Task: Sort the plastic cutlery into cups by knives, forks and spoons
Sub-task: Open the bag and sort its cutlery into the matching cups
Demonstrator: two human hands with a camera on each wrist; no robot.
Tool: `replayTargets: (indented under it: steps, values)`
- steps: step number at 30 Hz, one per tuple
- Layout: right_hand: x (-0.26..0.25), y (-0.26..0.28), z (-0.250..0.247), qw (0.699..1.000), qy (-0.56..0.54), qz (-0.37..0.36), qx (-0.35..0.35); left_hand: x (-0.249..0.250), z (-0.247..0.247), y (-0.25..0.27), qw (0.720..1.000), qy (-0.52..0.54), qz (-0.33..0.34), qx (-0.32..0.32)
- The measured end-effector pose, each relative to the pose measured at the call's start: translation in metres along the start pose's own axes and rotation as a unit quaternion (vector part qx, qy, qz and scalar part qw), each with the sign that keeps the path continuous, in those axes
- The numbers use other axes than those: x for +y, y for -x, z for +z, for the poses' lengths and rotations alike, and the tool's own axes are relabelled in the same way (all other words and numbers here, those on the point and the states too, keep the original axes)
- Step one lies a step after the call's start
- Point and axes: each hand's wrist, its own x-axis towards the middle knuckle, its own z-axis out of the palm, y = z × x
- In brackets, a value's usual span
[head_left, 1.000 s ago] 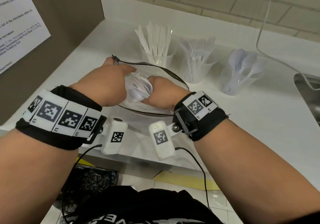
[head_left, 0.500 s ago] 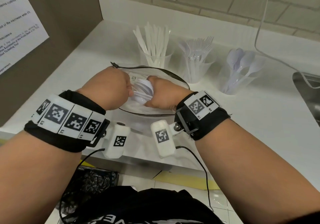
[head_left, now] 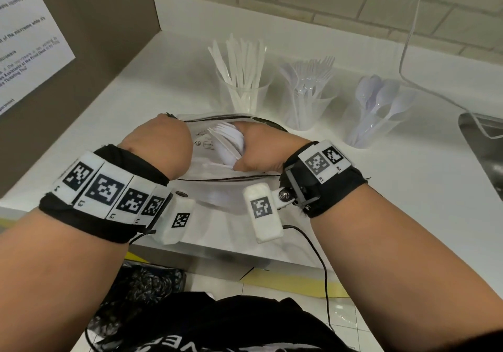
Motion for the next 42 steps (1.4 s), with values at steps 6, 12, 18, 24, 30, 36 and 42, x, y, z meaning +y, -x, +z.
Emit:
replayTargets:
  steps: [6, 12, 18, 24, 30, 36, 42]
  values:
    - [-0.002, 0.012, -0.007, 0.971, -0.234, -0.036, 0.010, -0.003, -0.007, 0.002, 1.000, 0.018, -0.017, 0.016]
    - [-0.008, 0.016, -0.005, 0.863, -0.488, -0.112, 0.065, -0.015, -0.016, 0.012, 0.979, 0.172, 0.113, 0.017]
    - [-0.022, 0.017, -0.018, 0.719, -0.658, -0.116, 0.193, -0.020, -0.008, 0.006, 0.960, 0.242, 0.135, 0.050]
    - [-0.019, 0.025, -0.045, 0.626, -0.718, -0.104, 0.287, -0.056, -0.006, -0.020, 0.967, 0.227, -0.011, 0.113]
    - [-0.008, 0.024, -0.026, 0.657, -0.690, -0.022, 0.303, -0.127, -0.004, -0.059, 0.951, 0.246, -0.131, 0.132]
    - [-0.004, 0.020, -0.015, 0.656, -0.694, 0.009, 0.295, -0.119, -0.005, -0.038, 0.955, 0.195, -0.105, 0.199]
    - [-0.004, 0.019, -0.016, 0.641, -0.714, -0.013, 0.281, -0.026, -0.021, 0.031, 0.782, 0.442, 0.197, 0.394]
